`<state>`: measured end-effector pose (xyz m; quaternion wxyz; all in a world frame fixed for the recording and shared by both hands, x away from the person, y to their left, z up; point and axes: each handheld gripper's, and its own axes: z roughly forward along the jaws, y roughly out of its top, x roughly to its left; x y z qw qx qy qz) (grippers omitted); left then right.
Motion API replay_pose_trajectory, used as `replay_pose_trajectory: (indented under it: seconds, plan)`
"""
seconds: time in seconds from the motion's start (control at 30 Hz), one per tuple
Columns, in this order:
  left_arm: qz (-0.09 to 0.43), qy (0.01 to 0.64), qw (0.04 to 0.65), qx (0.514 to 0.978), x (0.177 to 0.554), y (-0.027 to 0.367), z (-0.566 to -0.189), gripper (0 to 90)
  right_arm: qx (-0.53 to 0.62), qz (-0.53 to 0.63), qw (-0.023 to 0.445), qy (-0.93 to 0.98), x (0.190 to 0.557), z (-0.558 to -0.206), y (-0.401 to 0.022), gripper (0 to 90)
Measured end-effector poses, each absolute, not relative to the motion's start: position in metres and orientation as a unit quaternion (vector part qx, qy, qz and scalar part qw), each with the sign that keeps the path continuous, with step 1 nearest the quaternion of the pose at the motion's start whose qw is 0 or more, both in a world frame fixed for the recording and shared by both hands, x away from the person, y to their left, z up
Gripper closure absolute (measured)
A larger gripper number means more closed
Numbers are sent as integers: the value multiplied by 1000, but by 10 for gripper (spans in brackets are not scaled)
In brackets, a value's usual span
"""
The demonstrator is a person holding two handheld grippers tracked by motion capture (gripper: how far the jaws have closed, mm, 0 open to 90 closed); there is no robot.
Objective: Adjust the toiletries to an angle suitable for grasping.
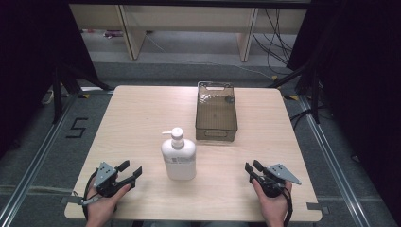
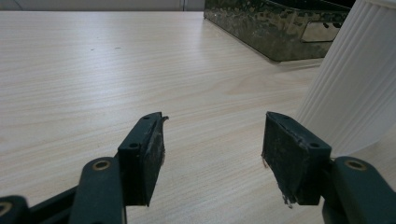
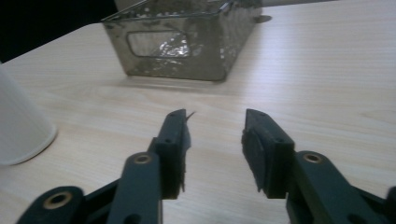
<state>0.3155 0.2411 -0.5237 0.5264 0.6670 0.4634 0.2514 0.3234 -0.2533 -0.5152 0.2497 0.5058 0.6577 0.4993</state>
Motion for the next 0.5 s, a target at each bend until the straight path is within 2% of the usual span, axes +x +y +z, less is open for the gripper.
replay_pose_trajectory:
  seconds: [0.23,0.4,0.43,0.5]
  plan:
    - [253,447,526,678,314,239,-523,524,474,495,239,688,322,-511,-242,747]
    - [245,403,548,691,306,229,-513,722,471,490,237,694,321,-510,-239,766]
    - [243,398,550,693,303,227,-511,761,485,496,224,685,319,-509,-237,764]
    - [231,376,565,698,299,219,-503,827,472,495,234,691,320,-509,-240,758]
